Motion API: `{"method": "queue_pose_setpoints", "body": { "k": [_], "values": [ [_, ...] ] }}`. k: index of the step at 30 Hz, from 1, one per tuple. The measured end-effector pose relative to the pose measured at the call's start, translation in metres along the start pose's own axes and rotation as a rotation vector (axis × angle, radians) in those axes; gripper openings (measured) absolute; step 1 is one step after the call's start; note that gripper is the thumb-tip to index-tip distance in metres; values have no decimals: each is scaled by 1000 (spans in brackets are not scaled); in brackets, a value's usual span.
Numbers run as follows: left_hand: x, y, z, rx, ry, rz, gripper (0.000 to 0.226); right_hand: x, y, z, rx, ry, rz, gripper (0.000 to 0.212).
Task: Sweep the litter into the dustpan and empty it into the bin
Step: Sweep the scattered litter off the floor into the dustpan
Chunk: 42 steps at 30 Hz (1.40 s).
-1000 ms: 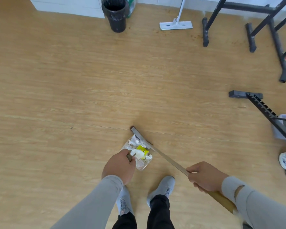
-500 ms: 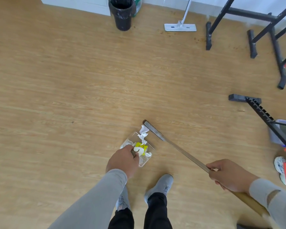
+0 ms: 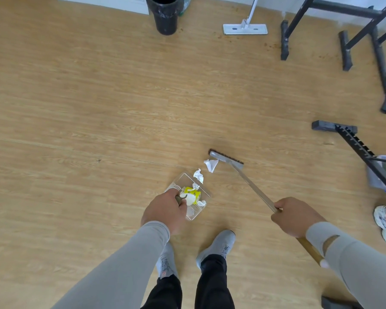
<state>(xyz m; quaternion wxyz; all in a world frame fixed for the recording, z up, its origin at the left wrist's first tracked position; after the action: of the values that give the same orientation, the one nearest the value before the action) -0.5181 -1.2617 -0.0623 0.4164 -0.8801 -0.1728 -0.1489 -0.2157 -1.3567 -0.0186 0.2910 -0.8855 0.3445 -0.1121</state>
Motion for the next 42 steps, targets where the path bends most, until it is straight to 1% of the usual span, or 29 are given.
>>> {"method": "queue_pose_setpoints", "body": {
  "k": [2, 5, 7, 9, 11, 13, 16, 20, 23, 27, 30, 32, 36, 39, 42],
  "values": [
    [1, 1, 0, 1, -2, 3, 8, -3, 2, 9, 2, 15, 22, 17],
    [3, 2, 0, 8, -2, 4, 8, -10, 14, 16, -33, 12, 48, 15],
    [4, 2, 1, 11, 1, 3, 7, -11, 26, 15, -97, -10, 48, 21],
    [4, 1, 2, 9, 0, 2, 6, -5, 30, 6, -189, -52, 28, 30],
    [4, 1, 3, 1, -4, 3, 8, 11, 20, -8, -268, -64, 74, 35],
    [3, 0, 3, -1, -5, 7, 10, 33, 6, -24, -304, -76, 139, 40],
    [3, 1, 3, 1, -2, 8, 11, 58, -3, -36, -295, -53, 227, 44],
    [6, 0, 2, -1, 4, -1, 7, 68, -5, -32, -226, -24, 277, 37],
    [6, -1, 2, 1, -2, -12, 14, 74, -10, -25, -189, 4, 315, 37],
    [6, 0, 3, 2, -5, -11, 15, 69, -8, -23, -134, 0, 282, 33],
    [7, 1, 3, 7, -11, -19, 14, 52, 0, -16, -109, 14, 238, 23],
    [7, 2, 3, 9, -15, -17, 12, 34, 12, -10, -130, 10, 164, 22],
    [5, 1, 4, 11, -21, -7, 10, 11, 38, -11, -232, -54, 68, 33],
    [4, 2, 4, 6, -22, -8, 13, 31, 18, -27, -297, -56, 99, 38],
    [3, 2, 5, 7, -18, -10, 13, 61, 3, -37, -274, -28, 166, 45]
  ]
}}
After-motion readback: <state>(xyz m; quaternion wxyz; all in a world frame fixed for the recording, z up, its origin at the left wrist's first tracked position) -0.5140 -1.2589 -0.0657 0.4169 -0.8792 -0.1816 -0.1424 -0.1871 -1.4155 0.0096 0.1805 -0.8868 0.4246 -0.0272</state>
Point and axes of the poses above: each hand's wrist, its own z-axis towards the middle knuckle, its own y-axis out of the palm, x = y × z, the point moved 2 cm from there along z, towards the middle knuckle, and after that the axes turned 2 degrees about -y, right-handed, at the moved point
